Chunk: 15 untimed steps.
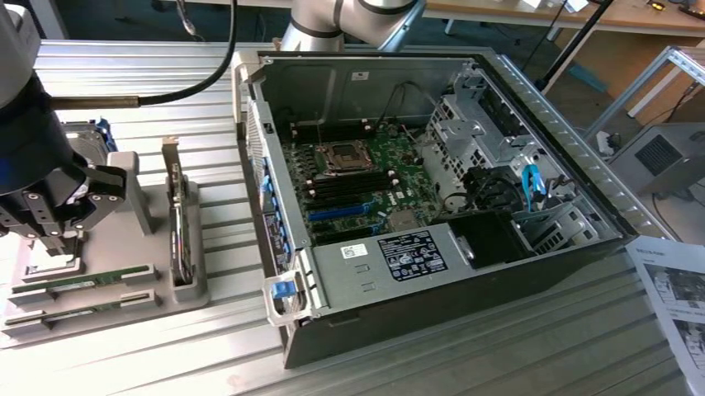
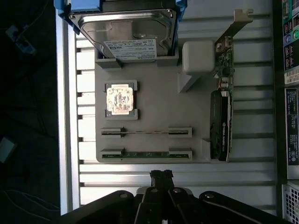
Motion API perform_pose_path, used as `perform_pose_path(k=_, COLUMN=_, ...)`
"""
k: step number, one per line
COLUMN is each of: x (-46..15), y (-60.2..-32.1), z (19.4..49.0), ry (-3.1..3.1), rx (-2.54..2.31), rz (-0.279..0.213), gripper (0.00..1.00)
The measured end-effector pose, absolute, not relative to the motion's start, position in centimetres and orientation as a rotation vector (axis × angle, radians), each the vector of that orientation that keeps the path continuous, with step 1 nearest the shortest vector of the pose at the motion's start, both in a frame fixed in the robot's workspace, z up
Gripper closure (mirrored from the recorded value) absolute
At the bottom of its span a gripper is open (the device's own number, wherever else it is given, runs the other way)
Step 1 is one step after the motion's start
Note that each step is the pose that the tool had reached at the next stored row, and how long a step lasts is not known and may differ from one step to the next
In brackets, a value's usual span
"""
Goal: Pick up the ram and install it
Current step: 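Reach for the ram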
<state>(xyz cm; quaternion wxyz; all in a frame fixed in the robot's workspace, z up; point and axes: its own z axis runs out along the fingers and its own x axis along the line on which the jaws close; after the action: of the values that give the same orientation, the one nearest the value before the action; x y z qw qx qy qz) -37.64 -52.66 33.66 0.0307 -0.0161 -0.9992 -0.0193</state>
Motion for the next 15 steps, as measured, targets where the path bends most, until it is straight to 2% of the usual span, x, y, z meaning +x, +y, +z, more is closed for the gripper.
perform_pose_path(k=15, x=-37.46, y=-52.66, z=33.27, ry=-3.072, rx=-0.05, rz=-0.059, gripper=0.89)
